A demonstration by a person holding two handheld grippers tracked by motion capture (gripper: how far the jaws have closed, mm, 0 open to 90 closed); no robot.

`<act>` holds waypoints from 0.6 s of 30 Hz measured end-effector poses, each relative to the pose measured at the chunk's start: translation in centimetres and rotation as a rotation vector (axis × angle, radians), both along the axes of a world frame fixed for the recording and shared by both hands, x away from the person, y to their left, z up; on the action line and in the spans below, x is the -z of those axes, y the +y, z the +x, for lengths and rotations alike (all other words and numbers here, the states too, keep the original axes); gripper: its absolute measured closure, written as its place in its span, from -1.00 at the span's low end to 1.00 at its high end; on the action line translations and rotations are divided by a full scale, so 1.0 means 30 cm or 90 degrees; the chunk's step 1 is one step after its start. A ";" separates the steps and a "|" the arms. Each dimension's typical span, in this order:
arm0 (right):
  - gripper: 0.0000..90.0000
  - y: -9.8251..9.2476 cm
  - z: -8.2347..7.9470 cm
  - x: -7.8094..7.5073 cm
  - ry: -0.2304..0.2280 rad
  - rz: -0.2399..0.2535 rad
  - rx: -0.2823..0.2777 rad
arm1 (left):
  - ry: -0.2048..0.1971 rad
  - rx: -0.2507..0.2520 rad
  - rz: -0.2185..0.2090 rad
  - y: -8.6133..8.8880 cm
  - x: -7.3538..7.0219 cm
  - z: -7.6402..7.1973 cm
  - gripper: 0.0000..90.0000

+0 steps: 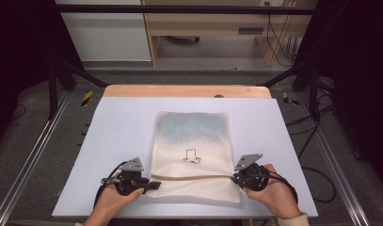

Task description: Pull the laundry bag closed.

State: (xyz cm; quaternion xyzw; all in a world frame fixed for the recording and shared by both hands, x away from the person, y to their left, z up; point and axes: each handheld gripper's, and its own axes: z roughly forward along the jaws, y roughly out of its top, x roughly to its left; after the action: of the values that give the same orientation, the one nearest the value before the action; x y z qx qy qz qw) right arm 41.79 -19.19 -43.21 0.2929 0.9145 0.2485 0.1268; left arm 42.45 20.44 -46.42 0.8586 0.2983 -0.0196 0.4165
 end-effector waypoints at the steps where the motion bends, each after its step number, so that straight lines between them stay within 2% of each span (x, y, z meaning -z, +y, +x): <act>1: 0.82 -0.001 0.000 0.001 0.000 0.000 0.000 | 0.000 0.000 0.000 0.000 0.000 0.000 0.87; 18: 0.82 -0.019 -0.003 0.016 0.010 0.004 0.001 | -0.005 -0.002 -0.001 0.000 -0.004 -0.003 0.87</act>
State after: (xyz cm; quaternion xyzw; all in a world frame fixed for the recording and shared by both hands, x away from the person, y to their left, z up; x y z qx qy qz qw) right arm 41.70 -19.75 -43.68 0.2957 0.9145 0.2492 0.1189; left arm 42.36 20.45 -46.30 0.8579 0.2978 -0.0159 0.4184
